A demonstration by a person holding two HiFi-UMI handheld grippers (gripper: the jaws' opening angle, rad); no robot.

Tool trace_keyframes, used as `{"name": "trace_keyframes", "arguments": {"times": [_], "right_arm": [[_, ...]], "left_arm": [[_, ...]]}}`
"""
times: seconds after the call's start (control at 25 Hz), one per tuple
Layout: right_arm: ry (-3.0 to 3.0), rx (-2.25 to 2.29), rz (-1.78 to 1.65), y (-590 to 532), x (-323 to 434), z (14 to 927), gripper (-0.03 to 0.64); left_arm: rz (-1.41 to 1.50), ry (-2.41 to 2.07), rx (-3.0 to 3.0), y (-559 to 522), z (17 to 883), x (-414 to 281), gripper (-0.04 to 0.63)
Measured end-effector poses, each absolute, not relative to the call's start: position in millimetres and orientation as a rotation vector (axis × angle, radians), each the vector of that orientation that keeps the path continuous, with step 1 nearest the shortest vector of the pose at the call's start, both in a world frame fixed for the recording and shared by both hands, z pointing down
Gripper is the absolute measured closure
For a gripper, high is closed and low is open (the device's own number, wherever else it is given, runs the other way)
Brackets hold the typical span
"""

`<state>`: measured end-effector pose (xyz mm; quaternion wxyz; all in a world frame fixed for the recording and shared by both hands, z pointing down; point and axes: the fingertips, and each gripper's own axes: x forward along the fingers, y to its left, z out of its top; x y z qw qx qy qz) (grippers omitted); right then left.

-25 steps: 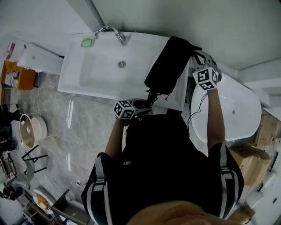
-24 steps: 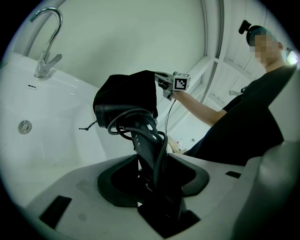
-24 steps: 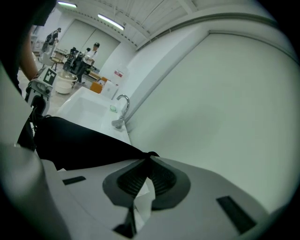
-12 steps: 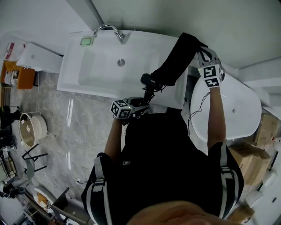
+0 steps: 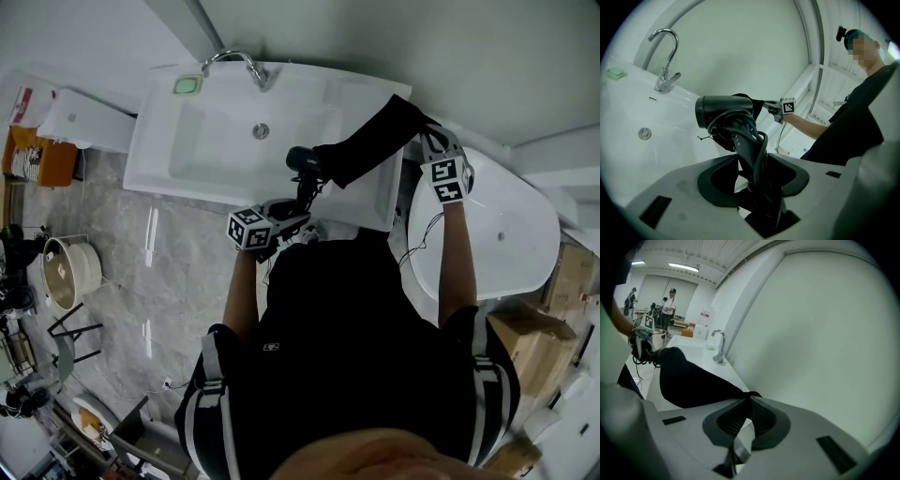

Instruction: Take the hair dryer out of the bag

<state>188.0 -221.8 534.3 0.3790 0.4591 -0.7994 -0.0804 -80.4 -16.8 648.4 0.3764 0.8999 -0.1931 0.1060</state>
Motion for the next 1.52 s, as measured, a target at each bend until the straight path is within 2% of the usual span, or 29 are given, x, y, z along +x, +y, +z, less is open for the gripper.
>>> {"name": "trace_keyframes", "arguments": {"times": [0.24,0.6,1.04,1.52], "right_arm": [[-2.024,1.130,-0.103,-186,187,577,0.549],[-2.239,0.944,0.122,-115,125,622,0.549],[-2.304,0.874,0.177,-94,96,625,0.549],[-2.274,0.982,0.202,-83,90,617,0.549]], "left_arm": [[0.234,-0.617,2.288,-31,646,-109,0.402],[0.192,-0.647,2.283,-35,645,-115,0.402],[0.145,-0.591,2.293,-42,641,-94,0.402],[0.142,-0.512,2.318,-37,634,-108,0.402]]}}
